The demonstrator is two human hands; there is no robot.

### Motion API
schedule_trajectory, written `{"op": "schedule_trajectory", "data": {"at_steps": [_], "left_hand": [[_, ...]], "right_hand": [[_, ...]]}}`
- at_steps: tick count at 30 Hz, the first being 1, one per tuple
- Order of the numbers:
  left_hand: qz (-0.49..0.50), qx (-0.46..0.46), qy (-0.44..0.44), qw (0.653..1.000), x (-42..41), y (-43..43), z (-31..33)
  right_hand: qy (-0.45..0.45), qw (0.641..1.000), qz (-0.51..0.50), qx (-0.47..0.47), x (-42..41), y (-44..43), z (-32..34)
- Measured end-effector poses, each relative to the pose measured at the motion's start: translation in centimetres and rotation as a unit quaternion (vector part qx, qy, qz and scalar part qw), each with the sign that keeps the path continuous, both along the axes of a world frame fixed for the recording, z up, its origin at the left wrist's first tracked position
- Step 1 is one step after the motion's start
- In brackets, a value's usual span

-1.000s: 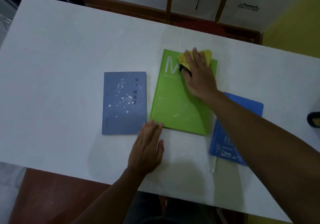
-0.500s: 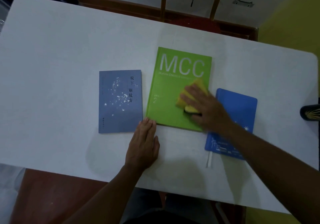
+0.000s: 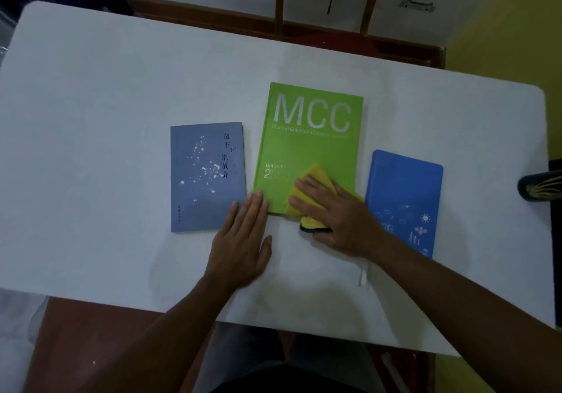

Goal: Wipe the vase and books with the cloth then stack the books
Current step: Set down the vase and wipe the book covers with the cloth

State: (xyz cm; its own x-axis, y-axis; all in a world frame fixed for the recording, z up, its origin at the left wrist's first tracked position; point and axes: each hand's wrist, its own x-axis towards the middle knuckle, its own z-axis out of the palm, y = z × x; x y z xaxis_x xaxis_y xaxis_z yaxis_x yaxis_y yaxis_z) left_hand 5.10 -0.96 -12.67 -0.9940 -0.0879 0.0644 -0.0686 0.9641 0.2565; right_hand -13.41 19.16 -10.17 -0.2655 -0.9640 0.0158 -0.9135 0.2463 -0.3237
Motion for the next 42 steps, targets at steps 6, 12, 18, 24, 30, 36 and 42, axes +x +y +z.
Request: {"op": "schedule_trajectory", "data": {"at_steps": [6, 12, 18, 24, 30, 36, 42], "left_hand": [[-0.009, 0.02, -0.016, 1.0, 0.2, -0.4, -0.3], [-0.004, 0.029, -0.022, 0.999, 0.2, -0.3, -0.4], [-0.005, 0.03, -0.025, 0.999, 0.2, -0.5, -0.5], [-0.01, 0.025, -0.03, 0.999, 0.1, -0.6, -0.5], [-0.011, 0.023, -0.037, 0.999, 0.2, -0.5, -0.6], [-0.01, 0.024, -0.031, 0.999, 0.3, -0.5, -0.7], [-0.015, 0.075, -0.006, 0.997, 0.4, -0.9, -0.3]], "right_hand": [[-0.004, 0.987, -0.154, 0.043, -10.3, -2.4, -0.2], [-0.057, 0.958, -0.278, 0.044, -11.5, -11.7, 1.0], [-0.002, 0.995, -0.099, 0.007, 0.0, -6.9, -0.4], [-0.002, 0.997, -0.074, 0.033, -6.0, -2.4, -1.0], [-0.05, 0.967, -0.244, 0.054, -13.6, -12.4, 0.5], [-0.002, 0.988, -0.152, -0.004, -4.7, -12.1, -0.3], [-0.007, 0.988, -0.142, -0.062, 4.7, -5.7, -0.8]]}}
